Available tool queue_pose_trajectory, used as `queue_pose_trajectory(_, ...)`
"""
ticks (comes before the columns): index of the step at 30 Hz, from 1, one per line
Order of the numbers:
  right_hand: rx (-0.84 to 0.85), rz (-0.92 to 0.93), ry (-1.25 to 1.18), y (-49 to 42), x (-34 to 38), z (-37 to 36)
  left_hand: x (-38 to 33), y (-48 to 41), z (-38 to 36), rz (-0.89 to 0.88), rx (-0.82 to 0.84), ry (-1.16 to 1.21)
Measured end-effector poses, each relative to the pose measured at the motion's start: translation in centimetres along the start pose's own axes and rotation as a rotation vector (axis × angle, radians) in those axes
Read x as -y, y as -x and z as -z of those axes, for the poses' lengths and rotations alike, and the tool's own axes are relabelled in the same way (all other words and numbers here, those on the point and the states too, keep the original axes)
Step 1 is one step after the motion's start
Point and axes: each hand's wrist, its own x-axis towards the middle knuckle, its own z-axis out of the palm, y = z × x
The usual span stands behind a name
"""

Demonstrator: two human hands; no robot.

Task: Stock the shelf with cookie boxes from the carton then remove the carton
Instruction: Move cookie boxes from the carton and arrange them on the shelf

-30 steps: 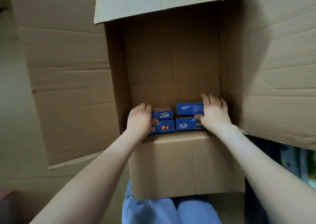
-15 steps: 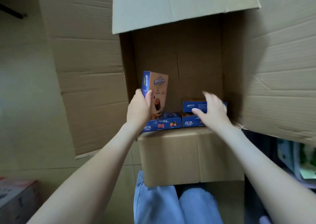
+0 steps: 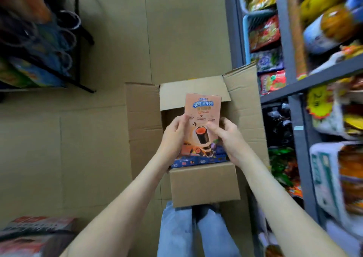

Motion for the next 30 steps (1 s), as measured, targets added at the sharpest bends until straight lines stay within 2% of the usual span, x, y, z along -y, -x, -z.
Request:
queue_pose_trajectory(4, -0.168, 0.124, -0.032, 9.3, 6.1, 0.7, -7.5, 7.1, -1.0, -0.239, -0.079, -0.233)
queue_pose_trajectory(7, -0.307, 0.212, 0.017, 17.2, 9.4, 0.5, -12.6, 14.0, -2.6, -0.317, -0.041, -0.277)
queue_pose_trajectory(10, -0.376, 0.328, 0.072, 24.8, 11.3, 0.0, -16.1, 20.6, -4.6, -0.346, 0.173, -0.246)
queue_pose_trajectory(13, -0.353, 0.353, 0.103, 31.5, 11.8, 0.3, -18.0, 25.7, -6.7, -0.429, 0.361, -0.277)
queue_pose_trajectory(16, -0.245, 0.508, 0.053, 37.8, 12.1, 1.4, -19.4, 29.8, -8.5, -0.472, 0.441, -0.229)
queue_pose_trajectory(18, -0.249, 0.589, 0.04, 41.3, 12.1, 2.9, -20.3, 32.3, -9.5, -0.475, 0.522, -0.202)
queue_pose_trajectory(21, -0.387, 0.695, 0.04, 46.3, 11.7, 5.3, -21.4, 36.4, -11.2, -0.417, 0.669, -0.025)
queue_pose_trajectory(25, -0.703, 0.802, 0.154, 53.2, 10.2, 6.6, -22.2, 42.9, -13.5, -0.35, 0.735, 0.177)
queue_pose_trajectory(27, -0.829, 0.881, 0.181, 56.8, 9.4, 6.8, -22.3, 46.5, -14.7, -0.421, 0.803, 0.172)
queue_pose_trajectory(30, -0.77, 0.95, 0.052, 62.3, 8.9, 7.5, -23.0, 51.9, -16.1, -0.615, 0.81, 0.125)
